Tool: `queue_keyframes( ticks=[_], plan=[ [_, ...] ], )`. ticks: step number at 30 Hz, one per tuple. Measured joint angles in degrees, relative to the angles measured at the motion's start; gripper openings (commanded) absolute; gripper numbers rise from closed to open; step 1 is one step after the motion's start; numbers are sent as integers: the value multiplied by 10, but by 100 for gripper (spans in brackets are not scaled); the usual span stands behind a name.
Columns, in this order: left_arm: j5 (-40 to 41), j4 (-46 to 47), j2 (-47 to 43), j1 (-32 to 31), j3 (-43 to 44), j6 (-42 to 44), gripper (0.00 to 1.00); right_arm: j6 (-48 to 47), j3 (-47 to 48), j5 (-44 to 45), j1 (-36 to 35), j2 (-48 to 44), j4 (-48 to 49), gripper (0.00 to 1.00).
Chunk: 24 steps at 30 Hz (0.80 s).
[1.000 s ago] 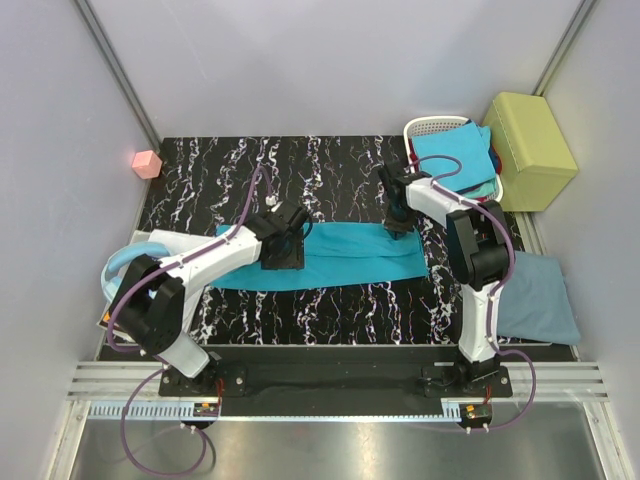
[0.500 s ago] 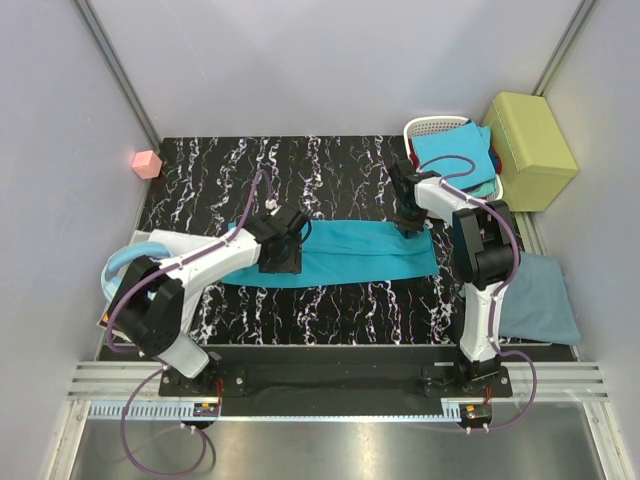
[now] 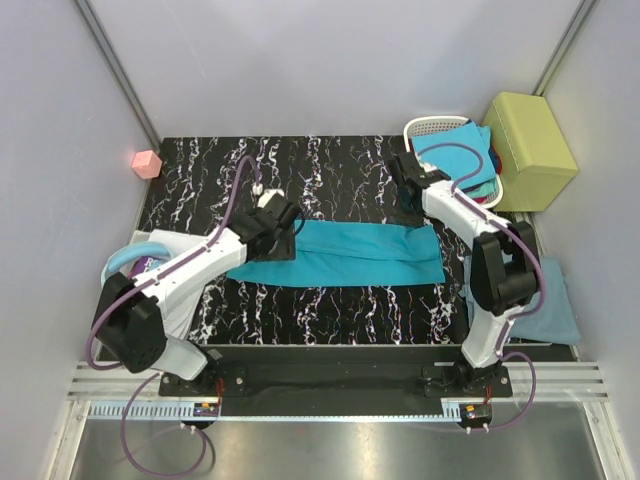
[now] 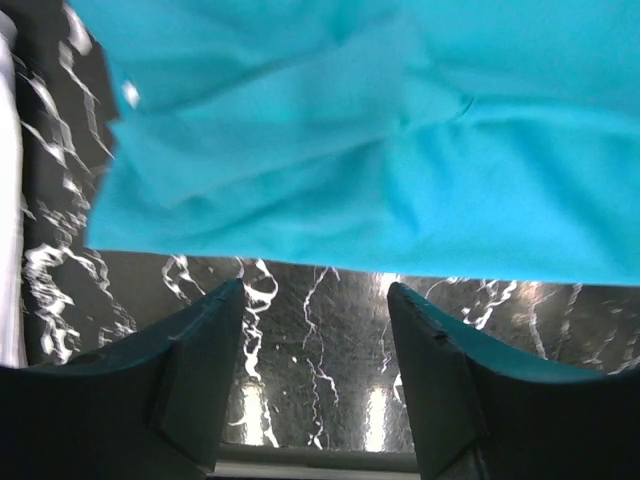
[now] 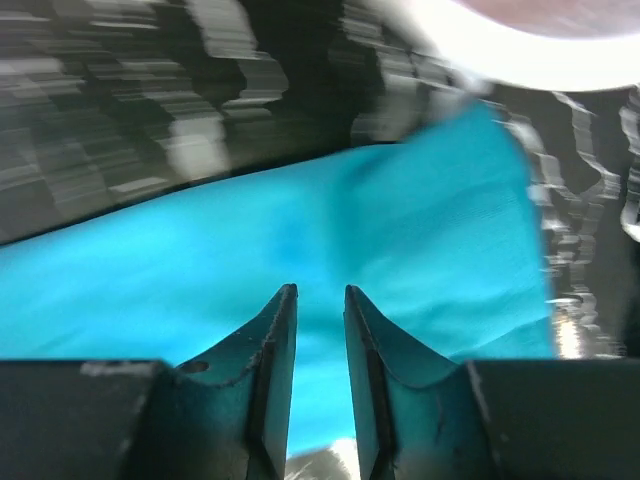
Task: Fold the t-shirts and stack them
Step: Fold the other side of the tshirt into a rectangle
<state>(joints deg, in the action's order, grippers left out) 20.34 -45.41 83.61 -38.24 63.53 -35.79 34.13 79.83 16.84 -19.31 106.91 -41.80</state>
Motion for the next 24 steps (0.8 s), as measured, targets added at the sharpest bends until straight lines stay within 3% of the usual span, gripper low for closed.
queue_keyframes(
  ticks=[7, 17, 24],
  plan=[
    [18, 20, 33, 42, 50, 16, 63, -11, 128, -59, -76, -71, -2, 37],
    [-15, 33, 202, 143, 103, 33, 59, -26, 110, -89, -103, -155, -35, 38],
    [-31, 38, 216, 143, 135, 31, 33, -45, 79, -89, -103, -164, -40, 36]
  ],
)
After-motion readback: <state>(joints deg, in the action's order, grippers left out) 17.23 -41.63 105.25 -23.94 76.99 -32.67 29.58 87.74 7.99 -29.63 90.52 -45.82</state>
